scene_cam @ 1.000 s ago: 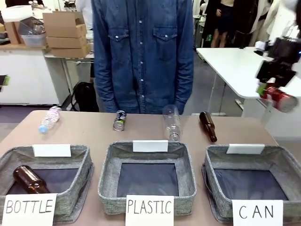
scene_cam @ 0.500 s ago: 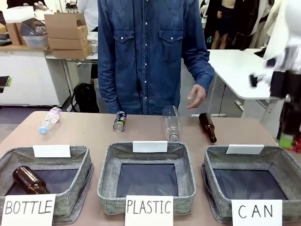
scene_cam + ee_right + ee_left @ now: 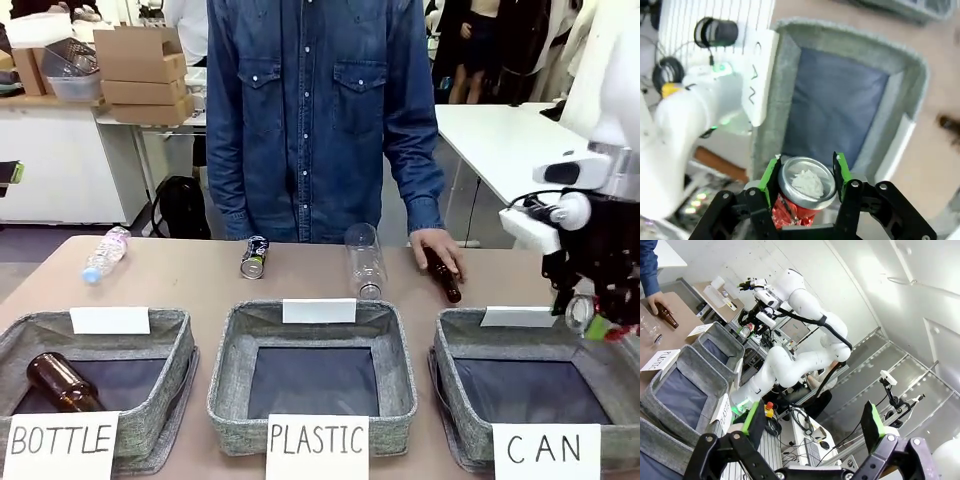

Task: Sort the can waste into the basket.
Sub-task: Pick up the can waste from the table and place it in the right Fabric basket.

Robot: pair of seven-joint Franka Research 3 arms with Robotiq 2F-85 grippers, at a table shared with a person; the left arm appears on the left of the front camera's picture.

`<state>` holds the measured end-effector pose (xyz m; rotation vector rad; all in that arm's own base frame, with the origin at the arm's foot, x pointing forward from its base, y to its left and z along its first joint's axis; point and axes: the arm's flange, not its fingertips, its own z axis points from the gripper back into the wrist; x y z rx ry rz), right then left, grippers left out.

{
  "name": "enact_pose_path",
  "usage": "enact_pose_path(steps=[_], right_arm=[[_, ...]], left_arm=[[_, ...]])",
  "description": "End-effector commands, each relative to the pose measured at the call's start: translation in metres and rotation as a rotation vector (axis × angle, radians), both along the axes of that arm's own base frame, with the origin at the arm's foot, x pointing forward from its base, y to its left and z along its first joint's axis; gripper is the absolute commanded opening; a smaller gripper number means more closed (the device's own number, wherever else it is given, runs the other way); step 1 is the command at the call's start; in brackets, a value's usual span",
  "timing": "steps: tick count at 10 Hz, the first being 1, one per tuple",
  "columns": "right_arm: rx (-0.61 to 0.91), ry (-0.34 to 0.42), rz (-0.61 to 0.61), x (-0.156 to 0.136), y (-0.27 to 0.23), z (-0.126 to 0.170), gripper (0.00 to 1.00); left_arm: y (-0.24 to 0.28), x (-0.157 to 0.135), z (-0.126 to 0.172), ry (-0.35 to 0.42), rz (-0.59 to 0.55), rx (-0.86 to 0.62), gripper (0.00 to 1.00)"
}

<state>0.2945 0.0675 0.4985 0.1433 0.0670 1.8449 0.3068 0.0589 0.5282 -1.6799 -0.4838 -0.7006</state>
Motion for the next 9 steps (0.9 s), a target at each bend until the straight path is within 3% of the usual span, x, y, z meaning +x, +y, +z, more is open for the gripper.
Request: enact_pose_path(steps=[1,4,8,9], right_arm=[[0.236,0.135,0.263,0.010,-0.012,0.000,0.11],[0.254,0.146,0.210,0.019,-0.009,0.000,0.11],[0.287,0.107,0.129,0.024,-0.010,-0.001,0.11],[0.292,0.081,0.121,0.024,-0.011,-0.001,0.79]], left_arm=[[0.002,-0.001,0.001,-0.021,-0.011,-0.011,1.00],[0.002,-0.001,0.001,-0.021,-0.011,-0.011,1.00],[0.002,-0.001,0.001,-0.021,-0.011,-0.011,1.00],[0.002,-0.001,0.001,-0.021,-0.011,-0.011,1.00]])
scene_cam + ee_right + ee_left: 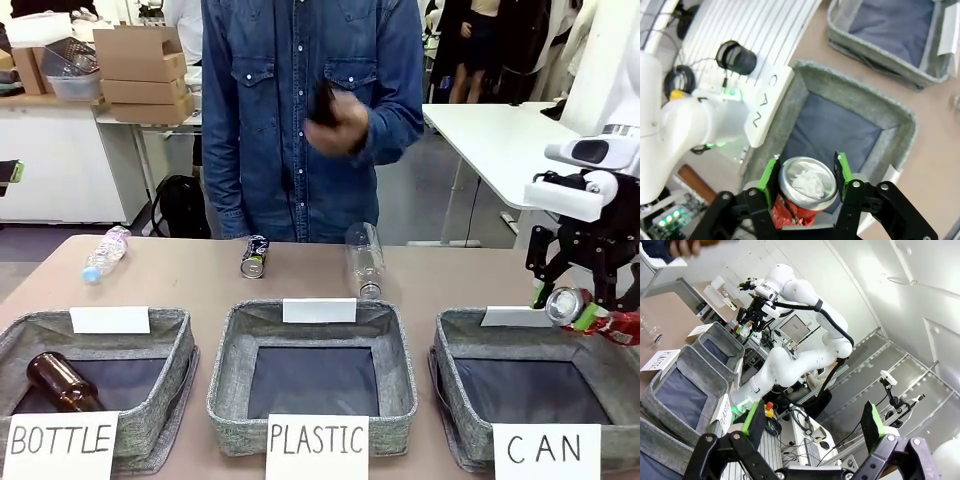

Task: Sort the can waste into the basket.
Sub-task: Pick up the can waste from the table and place it in the right Fabric basket.

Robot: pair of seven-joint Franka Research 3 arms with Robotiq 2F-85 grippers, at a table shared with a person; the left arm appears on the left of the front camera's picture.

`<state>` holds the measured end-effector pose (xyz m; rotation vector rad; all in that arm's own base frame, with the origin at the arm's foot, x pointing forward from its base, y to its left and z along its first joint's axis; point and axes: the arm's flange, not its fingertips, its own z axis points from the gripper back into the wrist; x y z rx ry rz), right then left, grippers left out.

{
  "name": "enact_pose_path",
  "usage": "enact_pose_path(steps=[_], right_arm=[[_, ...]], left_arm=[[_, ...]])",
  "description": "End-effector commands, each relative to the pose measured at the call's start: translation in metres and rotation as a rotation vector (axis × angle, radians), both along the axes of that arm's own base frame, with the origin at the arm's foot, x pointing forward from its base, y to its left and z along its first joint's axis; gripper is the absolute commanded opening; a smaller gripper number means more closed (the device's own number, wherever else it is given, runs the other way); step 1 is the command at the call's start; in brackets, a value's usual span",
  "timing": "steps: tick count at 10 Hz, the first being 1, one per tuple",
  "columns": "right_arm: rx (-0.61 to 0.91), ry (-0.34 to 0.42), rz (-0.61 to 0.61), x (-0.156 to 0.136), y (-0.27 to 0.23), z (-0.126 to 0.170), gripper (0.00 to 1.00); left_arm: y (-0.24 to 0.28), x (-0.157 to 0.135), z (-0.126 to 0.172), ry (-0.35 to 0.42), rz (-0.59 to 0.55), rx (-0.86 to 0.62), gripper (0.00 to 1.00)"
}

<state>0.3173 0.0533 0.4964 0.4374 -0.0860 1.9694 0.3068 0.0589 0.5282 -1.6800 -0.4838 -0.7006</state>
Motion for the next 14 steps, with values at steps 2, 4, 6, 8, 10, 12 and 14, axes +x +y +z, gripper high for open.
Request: enact_pose_path(steps=[2,4,6,8,10,12,14], right_arm=[[0.043,-0.030,-0.018,0.002,0.002,0.001,1.00],[0.042,-0.018,-0.040,0.004,0.001,0.001,1.00],[0.060,-0.005,-0.078,0.006,0.000,0.002,1.00],[0.102,0.045,-0.145,0.009,-0.003,0.006,1.00],[0.150,0.119,-0.327,0.013,-0.005,0.015,1.00],[0.436,0.704,-1.208,0.024,-0.001,0.053,1.00],[0.654,0.834,-1.512,0.030,-0.014,0.067,1.00]], left_arm=[[0.002,-0.001,0.001,-0.021,-0.011,-0.011,1.00],[0.002,-0.001,0.001,-0.021,-0.011,-0.011,1.00],[0.002,-0.001,0.001,-0.021,-0.011,-0.011,1.00],[0.002,-0.001,0.001,-0.021,-0.011,-0.011,1.00],[0.002,-0.001,0.001,-0.021,-0.011,-0.011,1.00],[0.002,-0.001,0.001,-0.021,-0.011,-0.011,1.00],[0.002,-0.001,0.001,-0.021,-0.011,-0.011,1.00]])
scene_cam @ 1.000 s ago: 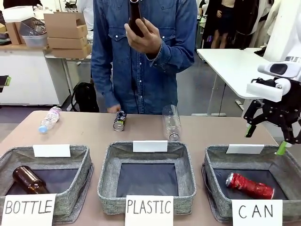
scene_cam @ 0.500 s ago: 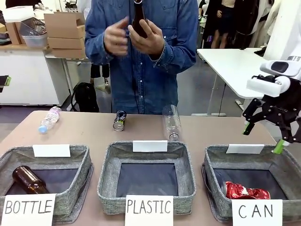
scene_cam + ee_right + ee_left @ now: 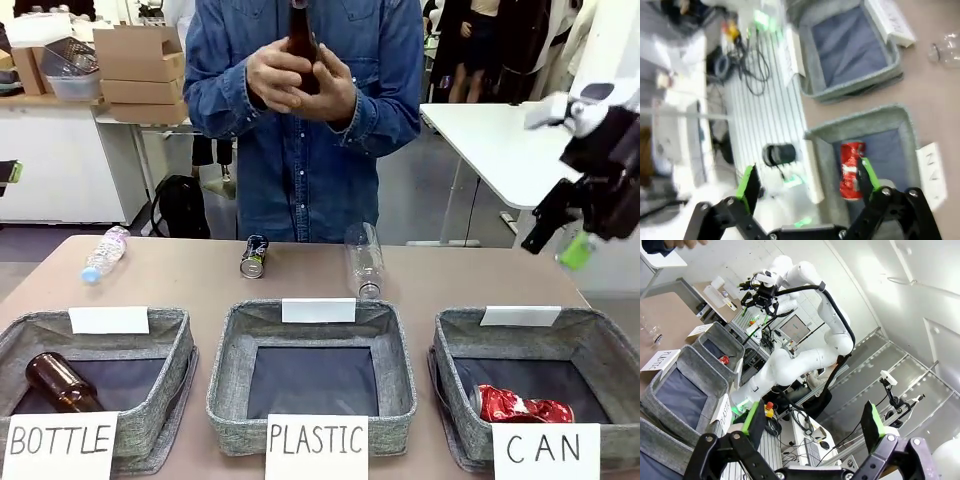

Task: Sort the can waste into the basket.
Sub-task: Pick up the can waste from the table and place it in the right Fabric basket.

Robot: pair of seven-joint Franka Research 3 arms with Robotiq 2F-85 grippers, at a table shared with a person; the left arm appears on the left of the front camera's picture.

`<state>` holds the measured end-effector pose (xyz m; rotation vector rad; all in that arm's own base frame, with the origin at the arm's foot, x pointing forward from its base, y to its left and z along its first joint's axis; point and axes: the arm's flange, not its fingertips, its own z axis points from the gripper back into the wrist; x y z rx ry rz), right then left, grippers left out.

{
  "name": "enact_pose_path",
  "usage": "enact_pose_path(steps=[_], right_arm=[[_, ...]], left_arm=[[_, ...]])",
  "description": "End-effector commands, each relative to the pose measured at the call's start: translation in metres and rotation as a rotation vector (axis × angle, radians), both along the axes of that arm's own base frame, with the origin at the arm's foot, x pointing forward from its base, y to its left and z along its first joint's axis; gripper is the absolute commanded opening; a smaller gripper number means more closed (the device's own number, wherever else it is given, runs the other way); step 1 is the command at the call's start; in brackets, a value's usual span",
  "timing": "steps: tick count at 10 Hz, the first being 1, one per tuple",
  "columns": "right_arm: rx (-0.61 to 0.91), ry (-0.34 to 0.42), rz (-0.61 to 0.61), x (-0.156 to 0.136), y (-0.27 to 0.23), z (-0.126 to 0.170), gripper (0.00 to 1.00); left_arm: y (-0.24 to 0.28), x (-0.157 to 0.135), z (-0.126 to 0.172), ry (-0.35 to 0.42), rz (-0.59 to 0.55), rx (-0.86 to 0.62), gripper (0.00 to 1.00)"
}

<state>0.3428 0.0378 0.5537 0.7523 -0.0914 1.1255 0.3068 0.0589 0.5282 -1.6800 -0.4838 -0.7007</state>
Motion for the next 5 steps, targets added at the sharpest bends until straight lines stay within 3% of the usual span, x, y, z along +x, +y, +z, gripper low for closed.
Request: enact_pose_path(steps=[1,4,5], right_arm=[[0.561,0.356,-0.895,0.008,-0.007,0.013,1.00],[0.818,0.691,-0.732,0.015,-0.061,0.020,1.00],[0.854,0.659,-0.717,0.011,-0.070,0.021,1.00]], left_arm=[[0.002,-0.001,0.001,-0.021,-0.011,-0.011,1.00],[0.002,-0.001,0.001,-0.021,-0.011,-0.011,1.00],[0.002,-0.001,0.001,-0.021,-0.011,-0.011,1.00]])
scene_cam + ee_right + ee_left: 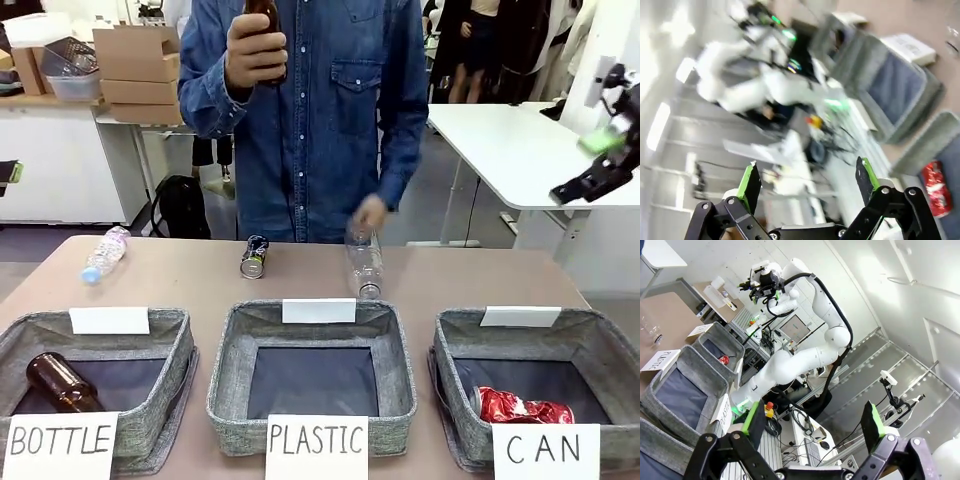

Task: Sort the can waste into the basket.
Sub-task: Pick up the can waste from the table and place it in the right Fabric basket.

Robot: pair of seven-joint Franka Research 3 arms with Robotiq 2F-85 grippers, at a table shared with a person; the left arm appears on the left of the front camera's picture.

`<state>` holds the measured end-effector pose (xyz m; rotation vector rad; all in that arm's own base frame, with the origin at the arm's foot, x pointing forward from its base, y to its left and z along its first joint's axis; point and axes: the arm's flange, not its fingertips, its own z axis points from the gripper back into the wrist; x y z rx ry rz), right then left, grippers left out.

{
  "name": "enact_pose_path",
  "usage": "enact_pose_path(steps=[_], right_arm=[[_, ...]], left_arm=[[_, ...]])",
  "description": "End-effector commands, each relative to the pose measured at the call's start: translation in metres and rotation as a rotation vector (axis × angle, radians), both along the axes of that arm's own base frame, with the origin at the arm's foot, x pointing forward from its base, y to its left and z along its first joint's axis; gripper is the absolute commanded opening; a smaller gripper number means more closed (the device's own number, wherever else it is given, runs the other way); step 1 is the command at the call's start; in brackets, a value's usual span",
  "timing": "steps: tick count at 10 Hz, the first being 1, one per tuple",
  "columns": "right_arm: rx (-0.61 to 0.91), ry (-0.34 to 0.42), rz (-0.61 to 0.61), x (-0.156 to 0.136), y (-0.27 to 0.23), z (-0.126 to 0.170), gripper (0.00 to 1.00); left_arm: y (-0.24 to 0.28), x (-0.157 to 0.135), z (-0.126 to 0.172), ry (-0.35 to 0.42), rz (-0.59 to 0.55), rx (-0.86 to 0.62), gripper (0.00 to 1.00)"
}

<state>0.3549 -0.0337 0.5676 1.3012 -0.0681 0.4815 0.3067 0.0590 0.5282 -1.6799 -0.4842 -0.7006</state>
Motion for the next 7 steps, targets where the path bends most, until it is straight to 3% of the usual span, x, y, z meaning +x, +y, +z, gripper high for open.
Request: enact_pose_path(steps=[1,2,6,7], right_arm=[[0.370,0.110,-0.381,-0.005,-0.002,0.007,1.00],[0.000,0.000,0.000,0.000,0.000,0.000,1.00],[0.000,0.000,0.000,0.000,0.000,0.000,1.00],[0.000,0.000,0.000,0.000,0.000,0.000,1.00]], left_arm=[[0.002,-0.001,0.001,-0.021,-0.011,-0.011,1.00],[0.002,-0.001,0.001,-0.021,-0.011,-0.011,1.00],[0.000,0.000,0.000,0.000,0.000,0.000,1.00],[0.014,-0.033,0.051,-0.105,-0.058,0.025,1.00]])
